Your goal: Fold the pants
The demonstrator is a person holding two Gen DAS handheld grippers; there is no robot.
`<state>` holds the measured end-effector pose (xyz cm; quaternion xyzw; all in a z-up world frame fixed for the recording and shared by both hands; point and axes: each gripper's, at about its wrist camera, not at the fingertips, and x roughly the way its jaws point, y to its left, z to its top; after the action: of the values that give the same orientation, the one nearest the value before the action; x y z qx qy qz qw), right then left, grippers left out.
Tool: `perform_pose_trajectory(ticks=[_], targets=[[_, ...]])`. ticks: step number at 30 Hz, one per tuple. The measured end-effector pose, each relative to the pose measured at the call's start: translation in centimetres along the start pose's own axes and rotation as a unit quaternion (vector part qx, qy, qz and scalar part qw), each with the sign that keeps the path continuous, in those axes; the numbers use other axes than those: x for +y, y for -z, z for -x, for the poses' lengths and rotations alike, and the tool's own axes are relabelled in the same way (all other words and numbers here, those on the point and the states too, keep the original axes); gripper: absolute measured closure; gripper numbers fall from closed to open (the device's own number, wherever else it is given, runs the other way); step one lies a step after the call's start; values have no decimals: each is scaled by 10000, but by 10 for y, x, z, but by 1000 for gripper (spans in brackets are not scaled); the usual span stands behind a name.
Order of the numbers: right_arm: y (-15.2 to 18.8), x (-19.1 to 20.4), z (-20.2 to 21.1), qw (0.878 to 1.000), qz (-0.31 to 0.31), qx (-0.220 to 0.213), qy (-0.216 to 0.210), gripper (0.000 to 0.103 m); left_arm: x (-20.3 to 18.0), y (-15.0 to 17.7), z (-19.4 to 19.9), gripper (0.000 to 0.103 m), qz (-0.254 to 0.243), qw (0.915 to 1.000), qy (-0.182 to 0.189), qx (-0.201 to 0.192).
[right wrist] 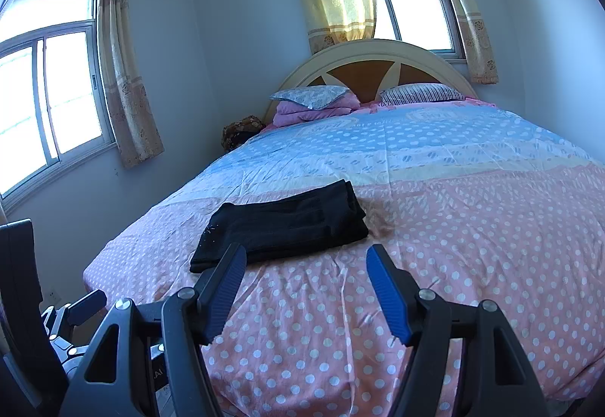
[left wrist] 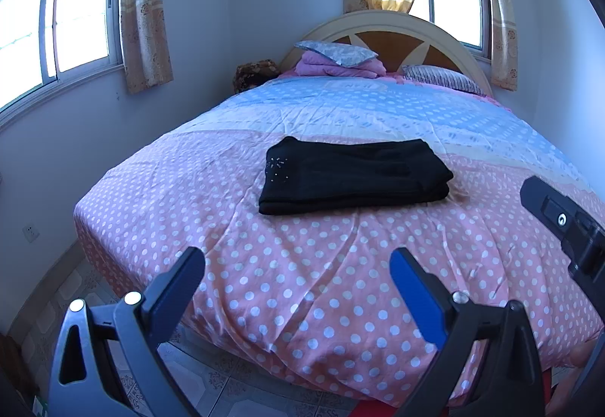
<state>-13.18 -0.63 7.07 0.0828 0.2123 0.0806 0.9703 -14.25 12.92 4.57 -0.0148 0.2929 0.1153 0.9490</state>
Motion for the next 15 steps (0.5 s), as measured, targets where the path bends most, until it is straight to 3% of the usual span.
perform_pose_trajectory(ticks=[15], targets=[[0,0,0,10000,-7,3,0,35,1,1,-1,3,-6,10000,-20,-3]])
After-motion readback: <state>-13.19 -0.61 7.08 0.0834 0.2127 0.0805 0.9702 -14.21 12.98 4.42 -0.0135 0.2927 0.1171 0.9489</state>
